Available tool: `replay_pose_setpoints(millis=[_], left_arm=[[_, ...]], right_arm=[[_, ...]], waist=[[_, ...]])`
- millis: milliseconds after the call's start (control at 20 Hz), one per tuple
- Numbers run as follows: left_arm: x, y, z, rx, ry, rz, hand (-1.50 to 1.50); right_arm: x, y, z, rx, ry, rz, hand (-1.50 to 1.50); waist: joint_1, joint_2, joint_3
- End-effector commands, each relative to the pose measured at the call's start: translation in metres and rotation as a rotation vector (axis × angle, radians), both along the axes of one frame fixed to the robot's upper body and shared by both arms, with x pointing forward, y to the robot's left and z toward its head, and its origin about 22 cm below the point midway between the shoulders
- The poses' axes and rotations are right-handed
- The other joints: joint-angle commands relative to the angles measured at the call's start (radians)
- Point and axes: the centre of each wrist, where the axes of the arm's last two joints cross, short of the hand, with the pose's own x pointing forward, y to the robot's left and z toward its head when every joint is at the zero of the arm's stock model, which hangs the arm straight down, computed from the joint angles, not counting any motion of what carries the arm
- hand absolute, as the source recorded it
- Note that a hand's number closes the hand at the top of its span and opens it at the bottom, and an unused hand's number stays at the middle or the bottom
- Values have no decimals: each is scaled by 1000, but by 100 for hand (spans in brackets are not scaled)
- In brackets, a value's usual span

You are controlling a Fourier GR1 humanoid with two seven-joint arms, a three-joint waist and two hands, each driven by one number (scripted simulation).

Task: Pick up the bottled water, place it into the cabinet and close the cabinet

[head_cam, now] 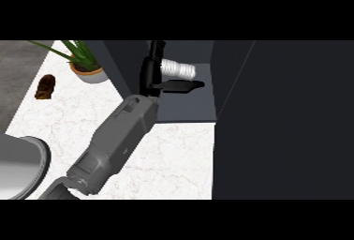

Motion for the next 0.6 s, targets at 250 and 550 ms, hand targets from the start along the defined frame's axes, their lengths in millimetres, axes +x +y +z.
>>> replay_pose_setpoints(millis=[250,550], left_arm=[[-57,-12,-27,-160,18,-205,-150],[-100,-14,-23,-223,-22,-300,-150]], right_arm=[[-12,6,28,5,-33,-12,-150],[-11,15,31,-11,-30,-42,-150]], waist=[[12,-7,0],[36,-8,0]])
